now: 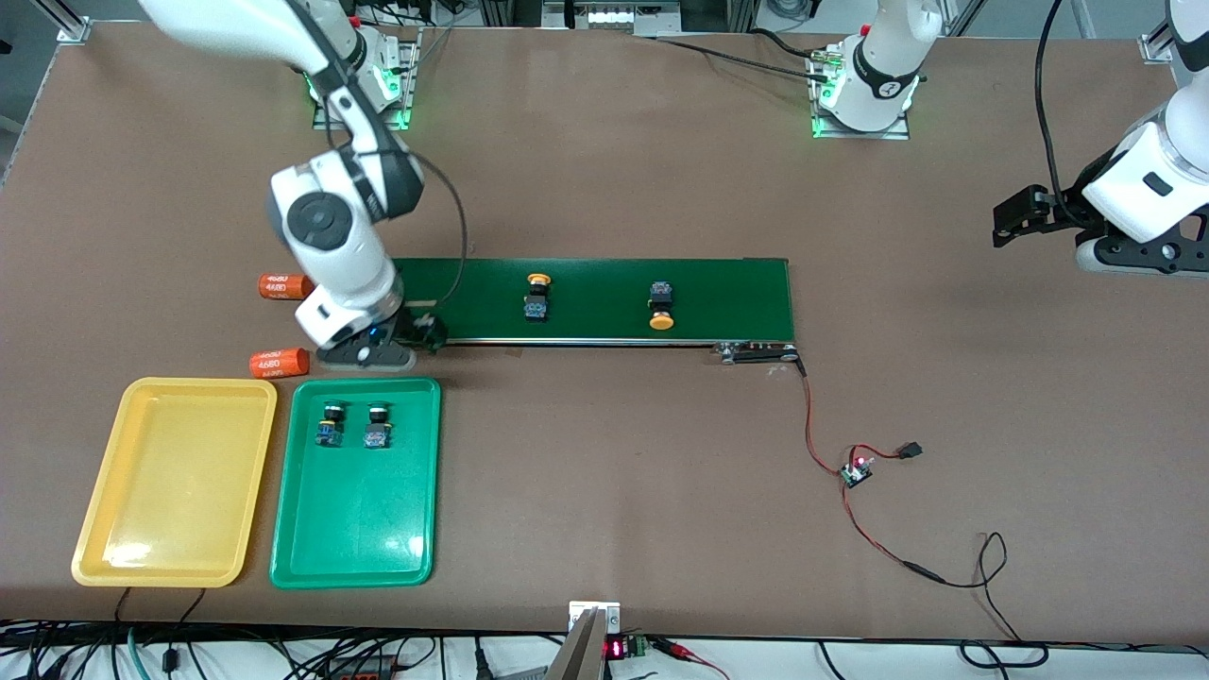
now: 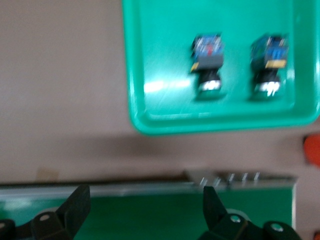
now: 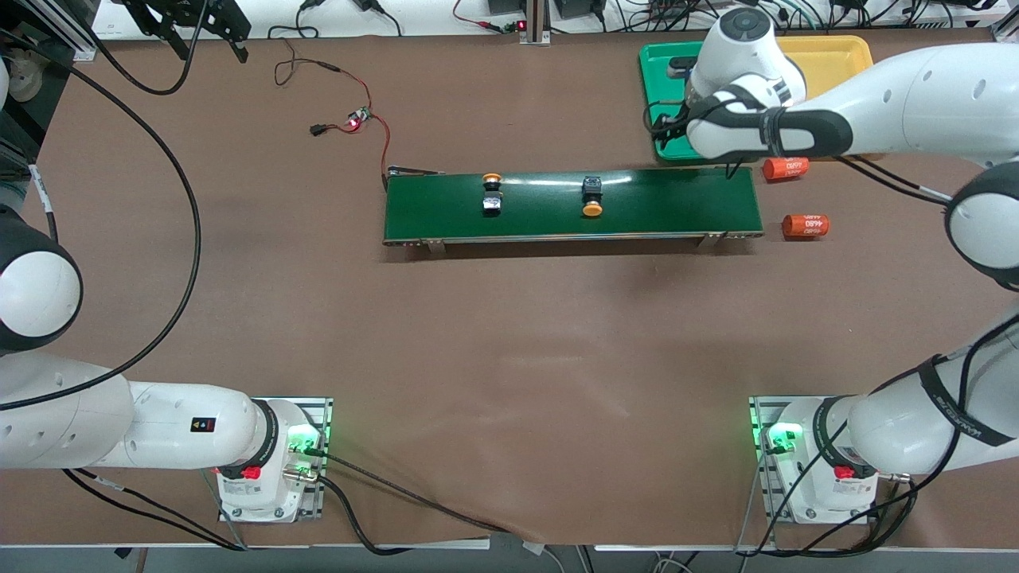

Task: Sort buttons by color to trays
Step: 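Reach the right gripper to the belt and grasp a yellow-capped button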

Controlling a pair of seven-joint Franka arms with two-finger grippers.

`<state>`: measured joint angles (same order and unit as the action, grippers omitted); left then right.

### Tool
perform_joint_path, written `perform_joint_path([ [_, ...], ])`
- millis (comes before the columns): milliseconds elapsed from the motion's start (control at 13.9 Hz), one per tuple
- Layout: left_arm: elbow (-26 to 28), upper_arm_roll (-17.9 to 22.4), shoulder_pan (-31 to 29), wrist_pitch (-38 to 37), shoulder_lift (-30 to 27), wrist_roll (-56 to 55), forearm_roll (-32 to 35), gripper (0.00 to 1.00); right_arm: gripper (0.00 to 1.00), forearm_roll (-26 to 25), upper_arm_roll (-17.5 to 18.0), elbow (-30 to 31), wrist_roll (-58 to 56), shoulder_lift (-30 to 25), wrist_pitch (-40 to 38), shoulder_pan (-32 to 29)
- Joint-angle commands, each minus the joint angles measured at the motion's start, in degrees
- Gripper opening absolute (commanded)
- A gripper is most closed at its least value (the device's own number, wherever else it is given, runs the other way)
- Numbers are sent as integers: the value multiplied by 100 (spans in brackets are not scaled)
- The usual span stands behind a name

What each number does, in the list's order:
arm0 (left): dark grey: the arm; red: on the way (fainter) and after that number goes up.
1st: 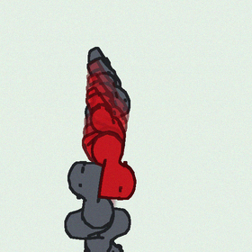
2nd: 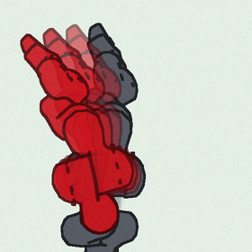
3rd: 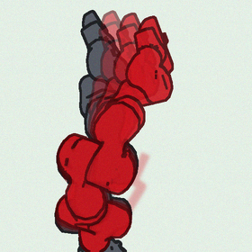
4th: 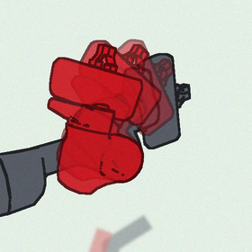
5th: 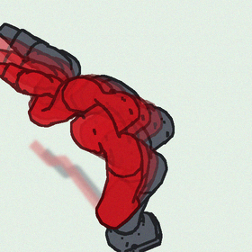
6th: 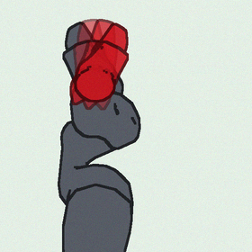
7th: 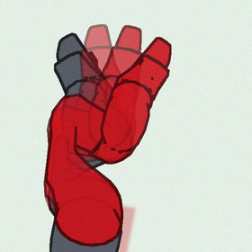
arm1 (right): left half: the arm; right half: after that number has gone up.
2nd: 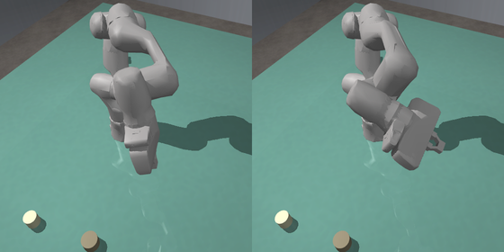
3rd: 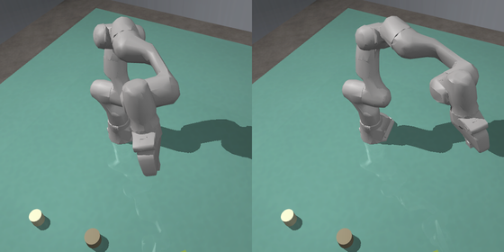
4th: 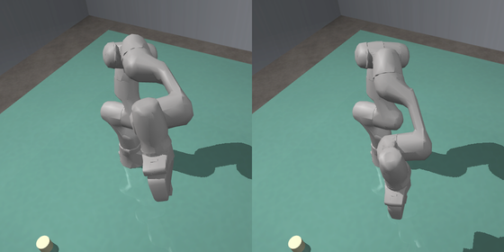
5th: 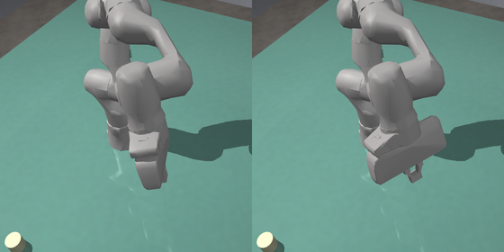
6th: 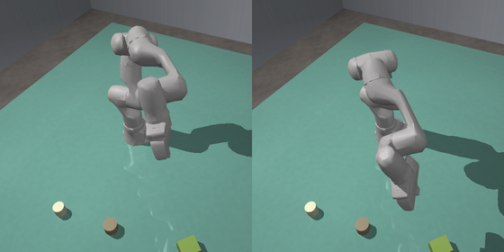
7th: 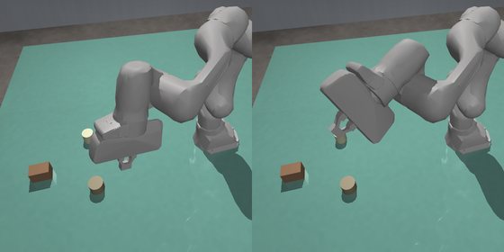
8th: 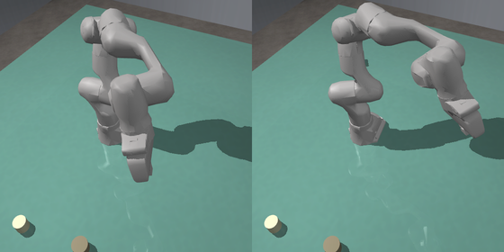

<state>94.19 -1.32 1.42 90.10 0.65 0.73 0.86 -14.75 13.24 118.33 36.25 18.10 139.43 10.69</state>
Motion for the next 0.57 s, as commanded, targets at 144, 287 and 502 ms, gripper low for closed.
perform_joint_path([
  [144, -6, 18, 7, -97, -65, -20, -95, 100, 100, 130, 652, 349, 1391, -290, 22, -6],
  [287, -6, -8, 16, -115, -65, -28, -95, 100, 100, 401, 732, 349, 1664, -272, 144, 81],
  [502, -6, 1, 7, -194, -82, -29, -95, 100, 100, 421, 732, 305, 1806, -167, 198, 310],
])
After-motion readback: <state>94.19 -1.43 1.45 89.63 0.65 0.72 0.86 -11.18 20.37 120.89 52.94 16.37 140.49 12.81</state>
